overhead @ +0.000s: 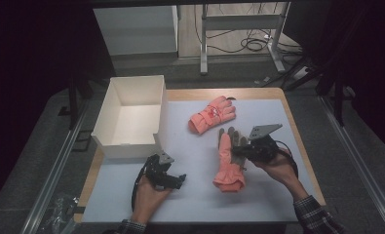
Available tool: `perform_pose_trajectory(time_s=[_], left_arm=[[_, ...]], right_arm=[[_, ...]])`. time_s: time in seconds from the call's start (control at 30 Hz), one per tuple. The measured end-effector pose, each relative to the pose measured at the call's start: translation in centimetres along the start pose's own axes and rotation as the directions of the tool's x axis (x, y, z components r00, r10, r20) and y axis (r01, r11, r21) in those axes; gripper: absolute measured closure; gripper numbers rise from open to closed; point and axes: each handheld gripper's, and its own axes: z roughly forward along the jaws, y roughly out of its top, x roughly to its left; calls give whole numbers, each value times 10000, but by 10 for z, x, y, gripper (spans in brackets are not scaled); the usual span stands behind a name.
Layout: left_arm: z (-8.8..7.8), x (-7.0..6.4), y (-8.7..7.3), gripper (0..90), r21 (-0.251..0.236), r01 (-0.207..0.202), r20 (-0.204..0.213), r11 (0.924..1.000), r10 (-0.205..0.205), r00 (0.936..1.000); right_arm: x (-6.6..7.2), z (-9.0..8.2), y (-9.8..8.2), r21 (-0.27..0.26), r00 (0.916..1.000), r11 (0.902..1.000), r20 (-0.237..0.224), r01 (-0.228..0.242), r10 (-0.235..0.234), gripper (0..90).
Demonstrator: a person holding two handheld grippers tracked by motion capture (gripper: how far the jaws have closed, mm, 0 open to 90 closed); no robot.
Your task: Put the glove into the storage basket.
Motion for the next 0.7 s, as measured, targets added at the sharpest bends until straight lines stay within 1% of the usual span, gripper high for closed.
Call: perform_pose_trajectory(time_s=[0.1,0.13,0.2,0.23,0.27,0.3,0.33,0.37,0.43,0.5,0.53,0.6,0.63,0.67,0.7], left_arm=[[0,0,0,0,-1,-5,-2,10000,5,10000],[0,0,0,0,-1,-6,-3,10000,6,10000],[0,0,0,0,-18,12,4,10000,-12,10000],[0,0,0,0,-12,7,5,10000,-7,10000],[0,0,0,0,-42,46,0,10000,-46,10000],[0,0,0,0,-42,46,0,10000,-46,10000],[0,0,0,0,-39,43,0,10000,-43,10000],[0,0,0,0,-33,48,-1,10000,-48,10000],[0,0,0,0,-4,15,5,10000,-15,10000],[0,0,0,0,24,-19,4,10000,19,10000],[0,0,0,0,30,-33,9,10000,33,10000],[0,0,0,0,28,-24,2,10000,24,10000],[0,0,0,0,29,-24,1,10000,24,10000],[0,0,0,0,31,-24,2,10000,24,10000],[0,0,0,0,29,-18,1,10000,18,10000]], right_arm=[[4,7,2,93,9996,9999,-225,145,-143,866],[8,14,3,184,9990,9996,-405,194,-187,866],[9,20,2,193,9979,9995,-609,230,-218,866],[9,20,2,193,9979,9995,-609,230,-218,866],[10,26,0,285,9968,9993,-772,250,-227,866],[10,26,0,285,9968,9993,-772,250,-227,866],[11,30,-1,355,9962,9990,-832,282,-251,866],[13,37,-5,538,9946,9979,-988,358,-303,866],[13,40,-6,619,9943,9972,-1002,413,-350,865],[13,47,-8,890,9933,9940,-1011,643,-552,864],[11,50,-10,900,9935,9942,-1026,592,-498,862],[10,51,-10,861,9933,9949,-1071,522,-429,857],[9,51,-10,844,9938,9949,-1014,544,-457,820],[9,51,-10,844,9938,9949,-1014,544,-457,820],[9,50,-10,845,9947,9946,-884,607,-532,796]])
